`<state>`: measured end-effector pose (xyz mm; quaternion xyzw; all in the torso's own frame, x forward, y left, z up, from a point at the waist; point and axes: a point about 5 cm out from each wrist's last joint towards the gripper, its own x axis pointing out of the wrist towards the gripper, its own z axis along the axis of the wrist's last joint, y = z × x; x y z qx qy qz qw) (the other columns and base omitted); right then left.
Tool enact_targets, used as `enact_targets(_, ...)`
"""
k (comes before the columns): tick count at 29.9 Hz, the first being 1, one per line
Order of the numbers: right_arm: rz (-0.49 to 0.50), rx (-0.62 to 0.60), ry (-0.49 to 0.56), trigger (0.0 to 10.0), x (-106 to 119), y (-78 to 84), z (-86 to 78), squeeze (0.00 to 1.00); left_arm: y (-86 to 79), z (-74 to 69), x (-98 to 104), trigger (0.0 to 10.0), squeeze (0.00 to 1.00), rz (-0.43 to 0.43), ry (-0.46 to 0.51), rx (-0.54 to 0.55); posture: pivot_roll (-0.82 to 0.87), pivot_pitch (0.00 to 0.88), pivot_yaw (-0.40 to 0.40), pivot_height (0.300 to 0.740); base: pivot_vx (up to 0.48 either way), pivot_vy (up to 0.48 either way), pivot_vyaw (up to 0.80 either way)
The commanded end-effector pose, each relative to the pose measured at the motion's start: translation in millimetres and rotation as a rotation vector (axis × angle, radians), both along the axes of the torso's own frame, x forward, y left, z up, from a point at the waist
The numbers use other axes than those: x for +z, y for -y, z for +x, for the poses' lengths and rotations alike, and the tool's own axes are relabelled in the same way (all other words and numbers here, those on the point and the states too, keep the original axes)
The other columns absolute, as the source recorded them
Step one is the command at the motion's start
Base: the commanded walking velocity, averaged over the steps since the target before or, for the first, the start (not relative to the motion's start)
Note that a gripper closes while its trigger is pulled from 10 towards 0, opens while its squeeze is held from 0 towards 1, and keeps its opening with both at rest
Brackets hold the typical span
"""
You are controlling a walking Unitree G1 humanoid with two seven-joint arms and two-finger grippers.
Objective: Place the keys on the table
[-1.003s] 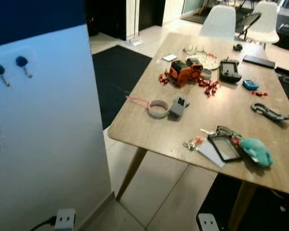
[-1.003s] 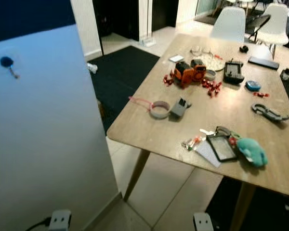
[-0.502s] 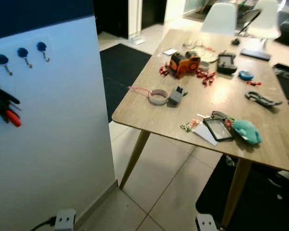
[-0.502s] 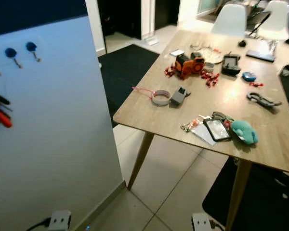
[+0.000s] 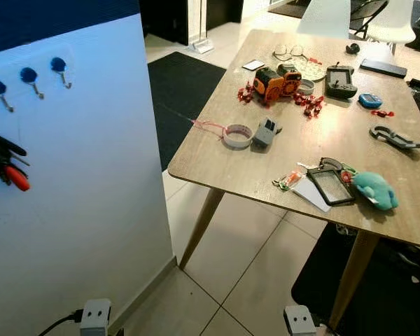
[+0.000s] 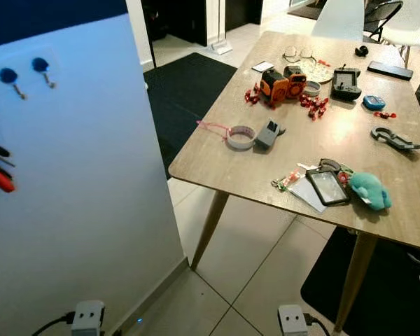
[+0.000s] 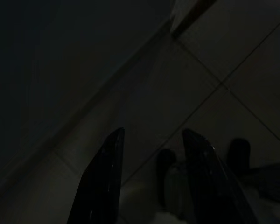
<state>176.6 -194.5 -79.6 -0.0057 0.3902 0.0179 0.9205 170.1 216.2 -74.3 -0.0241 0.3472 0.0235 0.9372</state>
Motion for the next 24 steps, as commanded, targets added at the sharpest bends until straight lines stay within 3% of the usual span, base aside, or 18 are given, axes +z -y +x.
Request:
enact_targets(1,0.017,-0.012,0.025,10.0,2,-3.4,5.0,0.00,7.5,3.6,1,10.0,0.00,0.012,0.015,-0.076,0.04,0.091,0.015,0.740,0.000,0.000,0.00)
enact_targets(5,0.069,0.058,0.084,10.0,13,-23.6,29.7,0.00,33.4,35.6,17,10.0,0.00,-0.018,0.124,-0.203,0.04,0.089,0.015,0.740,0.000,0.000,0.00)
enact_targets(9,0.095,0.096,0.089,10.0,16,-31.1,34.7,0.00,44.7,45.2,22,10.0,0.00,-0.040,0.159,-0.235,0.04,0.086,0.013,0.740,0.000,0.000,0.00)
enact_targets(16,0.109,0.133,0.034,10.0,6,-29.7,15.9,0.00,53.2,30.7,16,10.0,0.00,-0.015,0.144,-0.324,0.05,0.067,0.003,0.740,0.000,0.000,0.00)
enact_targets(24,0.058,0.176,0.011,10.0,2,-26.1,6.8,0.00,47.3,22.4,13,10.0,0.00,-0.002,0.130,-0.256,0.06,0.045,0.008,0.740,0.000,0.000,0.15)
